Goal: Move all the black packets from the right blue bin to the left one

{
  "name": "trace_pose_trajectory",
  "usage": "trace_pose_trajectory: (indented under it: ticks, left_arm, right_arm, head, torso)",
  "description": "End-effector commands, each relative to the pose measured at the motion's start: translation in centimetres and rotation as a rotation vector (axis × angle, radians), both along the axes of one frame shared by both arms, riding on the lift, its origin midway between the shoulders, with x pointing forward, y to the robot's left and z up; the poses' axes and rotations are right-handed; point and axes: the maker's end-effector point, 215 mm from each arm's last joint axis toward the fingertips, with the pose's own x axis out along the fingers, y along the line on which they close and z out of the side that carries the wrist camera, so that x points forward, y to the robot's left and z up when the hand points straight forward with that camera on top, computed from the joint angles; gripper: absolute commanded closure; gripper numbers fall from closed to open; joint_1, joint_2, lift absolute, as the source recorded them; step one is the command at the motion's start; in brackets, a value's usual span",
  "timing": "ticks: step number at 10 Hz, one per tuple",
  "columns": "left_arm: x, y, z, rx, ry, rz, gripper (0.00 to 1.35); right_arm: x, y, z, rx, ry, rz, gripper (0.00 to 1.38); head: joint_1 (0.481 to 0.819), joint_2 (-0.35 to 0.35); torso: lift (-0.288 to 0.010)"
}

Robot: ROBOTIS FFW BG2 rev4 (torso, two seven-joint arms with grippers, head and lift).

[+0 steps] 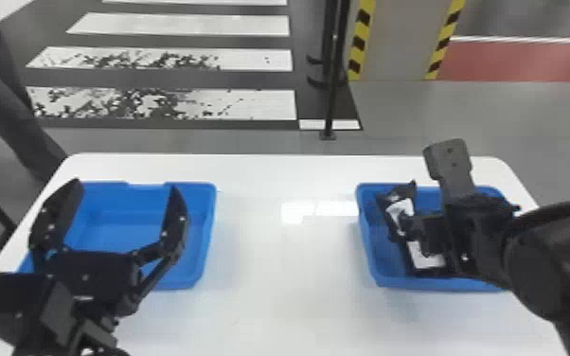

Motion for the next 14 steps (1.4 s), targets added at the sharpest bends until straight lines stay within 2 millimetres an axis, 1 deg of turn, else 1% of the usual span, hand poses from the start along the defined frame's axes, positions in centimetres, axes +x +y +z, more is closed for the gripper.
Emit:
trace_pose_trajectory:
  ticks: [1,2,3,4,5,6,7,8,9,10,11,13,14]
  left_arm:
    - [-0.2,0.1,0.6,-0.014,-0.020,0.001,0.00]
    - [-0.4,0.5,1.3,-0.027,-0.044,0.005,0.03]
    - [-0.9,0.9,2.5,-0.031,-0.098,0.011,0.08]
    - [-0.9,1.1,3.2,-0.071,-0.119,0.009,0.09]
    - [-0.9,1.0,3.6,-0.128,-0.131,-0.010,0.09]
    - [-0.6,0.9,4.2,-0.212,-0.138,-0.048,0.11]
    - [0.0,0.2,4.5,-0.347,-0.127,-0.116,0.13]
    - [0.8,-1.0,4.4,-0.462,-0.100,-0.201,0.14]
    - [1.5,-2.7,4.0,-0.538,-0.060,-0.284,0.14]
    - [2.0,-4.3,3.3,-0.559,-0.010,-0.351,0.14]
    - [2.3,-5.3,2.5,-0.539,0.031,-0.388,0.14]
    - [2.2,-6.5,2.7,-0.539,0.033,-0.418,0.14]
    - [2.1,-6.9,2.9,-0.537,0.028,-0.426,0.14]
  right_arm:
    - [-1.8,-1.0,3.9,0.040,-0.098,-0.018,1.16]
    - [-2.0,-0.5,6.4,0.108,-0.177,0.008,1.16]
    - [-0.8,2.7,8.1,0.295,-0.241,0.126,1.16]
    - [-0.2,6.1,9.7,0.443,-0.289,0.255,1.16]
    - [-0.9,9.3,11.3,0.535,-0.321,0.355,1.16]
    - [-2.2,12.6,12.2,0.655,-0.320,0.460,1.16]
    - [-3.6,15.9,13.3,0.767,-0.313,0.558,1.16]
    - [-5.1,18.6,15.0,0.843,-0.324,0.638,1.16]
    - [-5.9,20.3,16.3,0.874,-0.336,0.688,1.16]
    - [-6.9,22.1,17.3,0.889,-0.336,0.736,1.16]
    - [-7.5,23.4,17.8,0.894,-0.331,0.772,1.16]
    - [-7.9,25.1,17.9,0.904,-0.309,0.811,1.16]
    - [-8.5,26.1,17.8,0.916,-0.295,0.833,1.16]
  head:
    - [0.695,-0.023]
    - [0.695,-0.029]
    - [0.695,-0.022]
    - [0.695,-0.003]
    - [0.695,0.042]
    - [0.695,0.079]
    - [0.695,0.116]
    - [0.689,0.154]
    - [0.679,0.180]
    - [0.671,0.191]
    - [0.667,0.193]
    - [0.667,0.206]
    - [0.668,0.208]
  torso:
    - [-0.140]
    - [-0.140]
    - [-0.140]
    - [-0.140]
    - [-0.140]
    - [-0.140]
    - [-0.140]
    - [-0.140]
    - [-0.140]
    - [-0.140]
    - [-0.140]
    - [-0.140]
    - [-0.140]
